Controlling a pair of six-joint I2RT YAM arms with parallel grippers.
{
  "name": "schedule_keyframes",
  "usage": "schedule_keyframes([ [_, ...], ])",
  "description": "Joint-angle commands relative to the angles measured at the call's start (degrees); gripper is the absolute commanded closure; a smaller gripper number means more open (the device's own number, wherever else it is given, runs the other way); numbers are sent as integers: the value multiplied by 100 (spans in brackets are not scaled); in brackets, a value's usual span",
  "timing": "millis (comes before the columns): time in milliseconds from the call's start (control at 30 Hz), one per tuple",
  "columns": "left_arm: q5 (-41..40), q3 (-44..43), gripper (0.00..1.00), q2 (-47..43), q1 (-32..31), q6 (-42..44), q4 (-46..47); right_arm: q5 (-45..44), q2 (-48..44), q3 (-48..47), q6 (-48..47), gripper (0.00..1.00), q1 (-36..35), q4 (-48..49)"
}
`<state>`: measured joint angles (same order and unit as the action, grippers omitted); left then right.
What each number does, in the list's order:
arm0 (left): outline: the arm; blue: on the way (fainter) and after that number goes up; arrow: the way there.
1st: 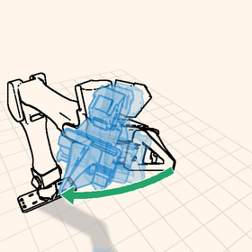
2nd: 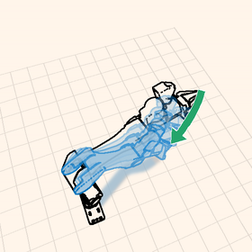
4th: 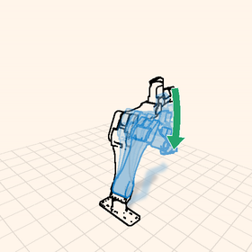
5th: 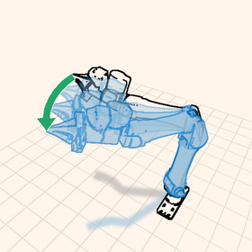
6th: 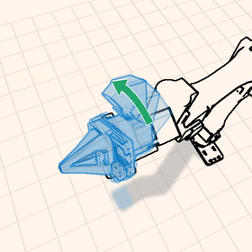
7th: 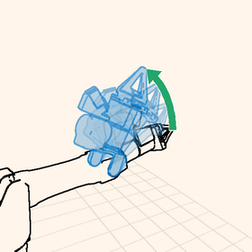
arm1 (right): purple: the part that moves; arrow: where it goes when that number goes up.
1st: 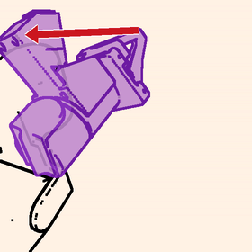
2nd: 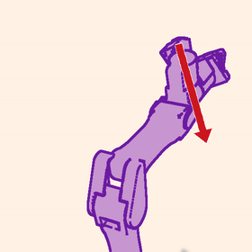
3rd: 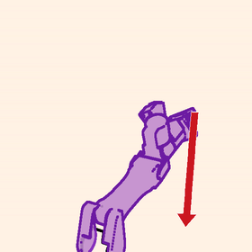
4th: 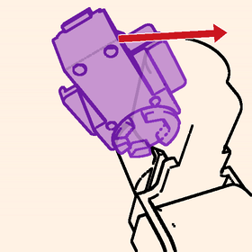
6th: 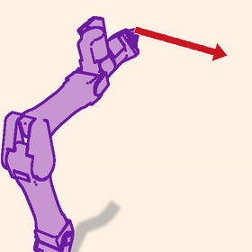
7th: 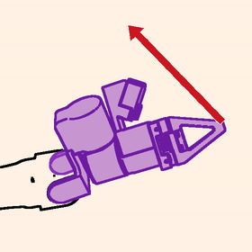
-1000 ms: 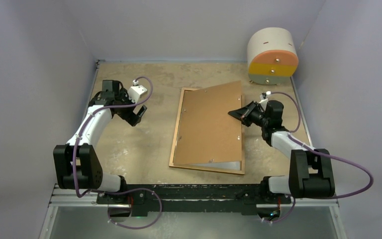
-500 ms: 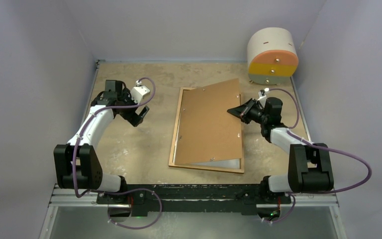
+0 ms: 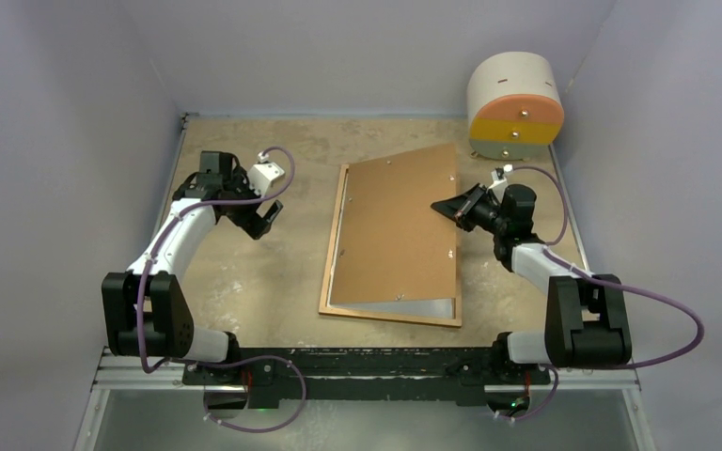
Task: Put the photo into the frame
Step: Turn over the photo frame item on the photo frame.
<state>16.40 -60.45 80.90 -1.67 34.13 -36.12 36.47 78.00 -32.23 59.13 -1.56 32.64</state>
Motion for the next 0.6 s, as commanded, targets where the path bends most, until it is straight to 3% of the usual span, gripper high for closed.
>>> schedule_keyframes([
  [0,20,14,0,-97,-57,41,19,35,-90,-36,169,100,-22,439],
  [567,8,-134,0,-5,-152,-90,-69,-79,221,364,189,100,-136,546],
])
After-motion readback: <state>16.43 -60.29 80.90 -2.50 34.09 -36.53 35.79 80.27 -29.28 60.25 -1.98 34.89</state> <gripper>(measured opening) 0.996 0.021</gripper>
